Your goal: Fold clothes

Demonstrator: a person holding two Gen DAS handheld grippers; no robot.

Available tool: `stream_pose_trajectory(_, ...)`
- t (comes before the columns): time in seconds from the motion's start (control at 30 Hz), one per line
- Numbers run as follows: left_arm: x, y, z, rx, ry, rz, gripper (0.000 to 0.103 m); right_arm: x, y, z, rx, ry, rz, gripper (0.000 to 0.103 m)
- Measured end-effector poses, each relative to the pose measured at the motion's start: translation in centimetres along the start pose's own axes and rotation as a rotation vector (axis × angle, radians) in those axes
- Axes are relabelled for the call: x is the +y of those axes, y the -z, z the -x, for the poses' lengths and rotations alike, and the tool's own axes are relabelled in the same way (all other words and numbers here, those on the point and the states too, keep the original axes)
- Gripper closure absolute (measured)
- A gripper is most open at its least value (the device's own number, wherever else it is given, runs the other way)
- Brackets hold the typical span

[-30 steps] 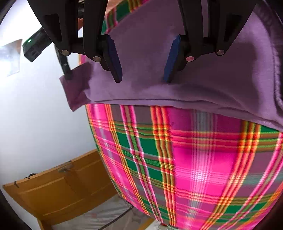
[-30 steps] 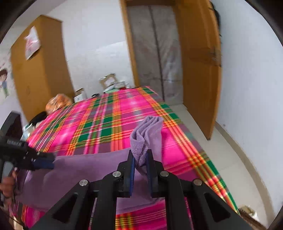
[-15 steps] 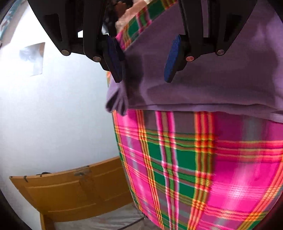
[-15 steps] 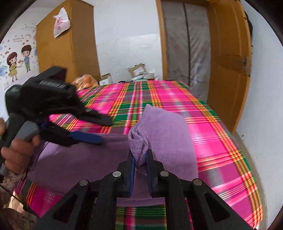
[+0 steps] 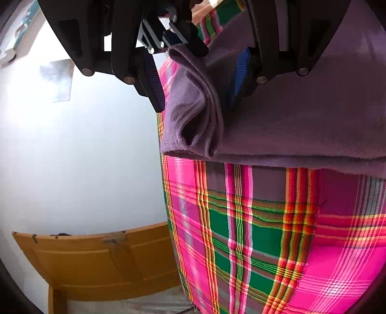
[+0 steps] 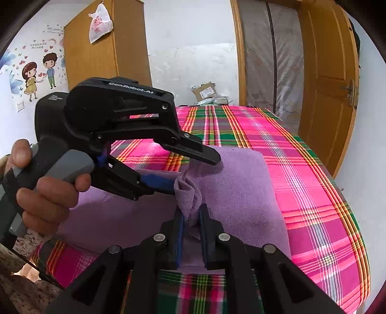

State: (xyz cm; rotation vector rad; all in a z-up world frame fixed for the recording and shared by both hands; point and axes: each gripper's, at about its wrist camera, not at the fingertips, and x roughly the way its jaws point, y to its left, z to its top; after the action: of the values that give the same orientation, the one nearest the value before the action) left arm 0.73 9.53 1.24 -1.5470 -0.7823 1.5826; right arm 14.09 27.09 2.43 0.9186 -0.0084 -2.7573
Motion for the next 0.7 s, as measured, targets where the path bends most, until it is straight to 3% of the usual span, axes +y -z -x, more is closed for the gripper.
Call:
stream_pose_trajectory(0.23, 0.1, 0.2, 0.7, 0.006, 0.026, 0.009, 0.051, 1.4, -0.4, 1.0, -0.032, -0.036, 0.031, 0.091)
stream_pose_trajectory(0.5, 0.3, 0.7, 3.8, -0.090, 0.024, -0.007, 0.065, 3.9, -1.3, 1.5, -0.044, -0.078, 0.055, 0.091)
stream_pose_trajectory(0.7, 1.1, 1.3, 5.8, -0.110, 0.017, -0.009, 0.065, 5.5, -1.8, 1.1, -0.047, -0.114, 0.086, 0.091)
